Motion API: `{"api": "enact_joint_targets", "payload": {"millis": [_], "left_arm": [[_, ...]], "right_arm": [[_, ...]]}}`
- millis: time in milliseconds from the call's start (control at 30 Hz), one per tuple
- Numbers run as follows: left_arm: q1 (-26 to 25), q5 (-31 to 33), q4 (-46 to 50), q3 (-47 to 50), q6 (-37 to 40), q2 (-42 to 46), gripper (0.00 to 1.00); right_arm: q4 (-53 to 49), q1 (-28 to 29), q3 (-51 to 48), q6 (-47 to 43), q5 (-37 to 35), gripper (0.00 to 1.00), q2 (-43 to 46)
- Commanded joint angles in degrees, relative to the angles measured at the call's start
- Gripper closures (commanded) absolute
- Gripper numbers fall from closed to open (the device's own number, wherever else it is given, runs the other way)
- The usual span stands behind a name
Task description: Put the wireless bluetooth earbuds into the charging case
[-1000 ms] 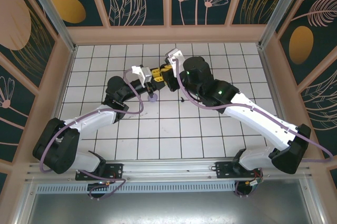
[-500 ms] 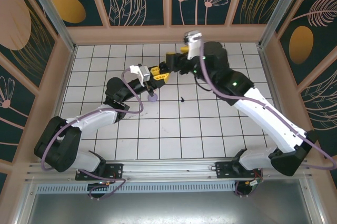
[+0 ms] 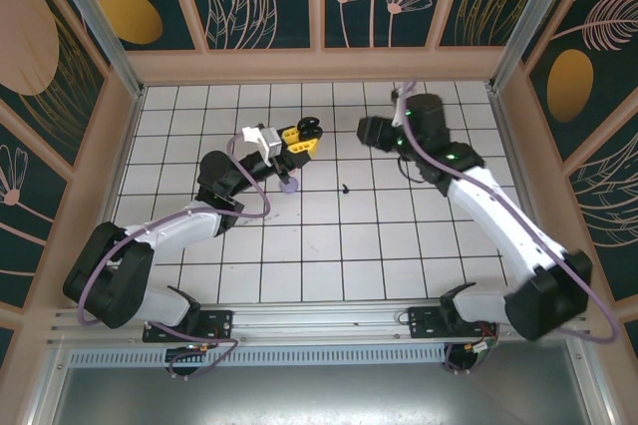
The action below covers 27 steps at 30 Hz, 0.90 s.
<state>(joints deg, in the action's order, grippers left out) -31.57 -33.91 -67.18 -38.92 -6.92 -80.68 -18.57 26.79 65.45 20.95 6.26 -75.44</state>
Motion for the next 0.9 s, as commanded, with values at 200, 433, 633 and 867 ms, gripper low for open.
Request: {"api": "enact_joint_targets", "payload": {"millis": [200,433,633,867], "left_arm": [[-0.16,1.89,0.16,1.12,2.23,3.67,1.0],[-0.16,1.92,0.34,0.95,2.26,3.78,1.0],[-0.14,1.89,0.34,0.86,2.25,3.78,1.0],[-0.13,2.0,0.56,0.84,2.65,3.99,1.0]], "right_arm": [[2.26,-0.15,-6.45,0.01,5.57,0.47,-15.59],[5.63,0.85,-7.26,2.42,7.62,0.45,-21.86],[7.39,2.22,-7.14,3.61,8.23,0.45,-24.88],[8.02,3.35,-5.74,4.53,8.73,0.45,-27.85]]}}
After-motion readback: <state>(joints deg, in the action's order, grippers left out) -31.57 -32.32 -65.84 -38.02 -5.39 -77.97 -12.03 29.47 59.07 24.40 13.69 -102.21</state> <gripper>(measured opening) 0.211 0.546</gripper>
